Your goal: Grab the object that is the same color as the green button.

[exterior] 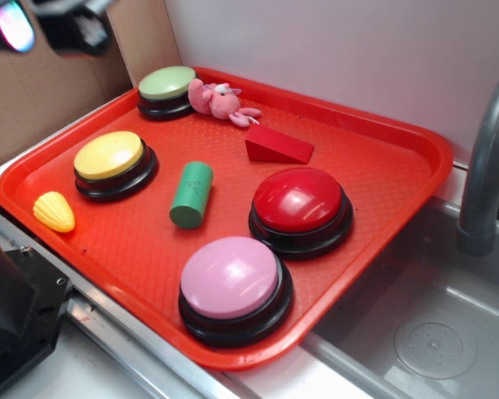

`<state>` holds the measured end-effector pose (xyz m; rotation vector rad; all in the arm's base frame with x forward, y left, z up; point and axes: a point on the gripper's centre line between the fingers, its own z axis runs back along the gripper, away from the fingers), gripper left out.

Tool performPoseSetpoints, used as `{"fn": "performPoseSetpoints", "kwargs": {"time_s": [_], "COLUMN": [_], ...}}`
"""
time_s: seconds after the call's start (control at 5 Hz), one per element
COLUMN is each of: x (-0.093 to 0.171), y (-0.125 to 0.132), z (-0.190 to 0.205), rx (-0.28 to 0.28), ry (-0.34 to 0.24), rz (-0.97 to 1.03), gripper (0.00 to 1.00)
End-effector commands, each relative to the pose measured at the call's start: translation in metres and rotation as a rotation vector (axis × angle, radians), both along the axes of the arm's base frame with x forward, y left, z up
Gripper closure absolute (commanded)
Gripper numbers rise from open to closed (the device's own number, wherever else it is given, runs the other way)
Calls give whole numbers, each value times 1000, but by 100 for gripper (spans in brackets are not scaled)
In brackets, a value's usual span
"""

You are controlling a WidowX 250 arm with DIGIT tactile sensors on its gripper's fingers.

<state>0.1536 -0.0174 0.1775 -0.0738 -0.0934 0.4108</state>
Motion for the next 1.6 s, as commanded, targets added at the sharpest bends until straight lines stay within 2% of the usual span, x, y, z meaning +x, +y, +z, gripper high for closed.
{"fn": "performPoseSetpoints", "kwargs": {"time_s": [0.0,0.2,0.4,0.6,0.8,1.0,1.2,1.4], "x": [40,50,62,66,65,65,65,66], "y": [5,3,5,5,4,5,6,5], "z": [-66,-96,-126,-143,-153,-154,-155,-150], "rx": [-1,13,70,74,96,58,44,96], "ry": [-64,-57,-25,25,40,66,95,107], "rz": [334,386,494,497,507,508,543,429], "gripper": [0,0,0,0,0,0,100,100]}}
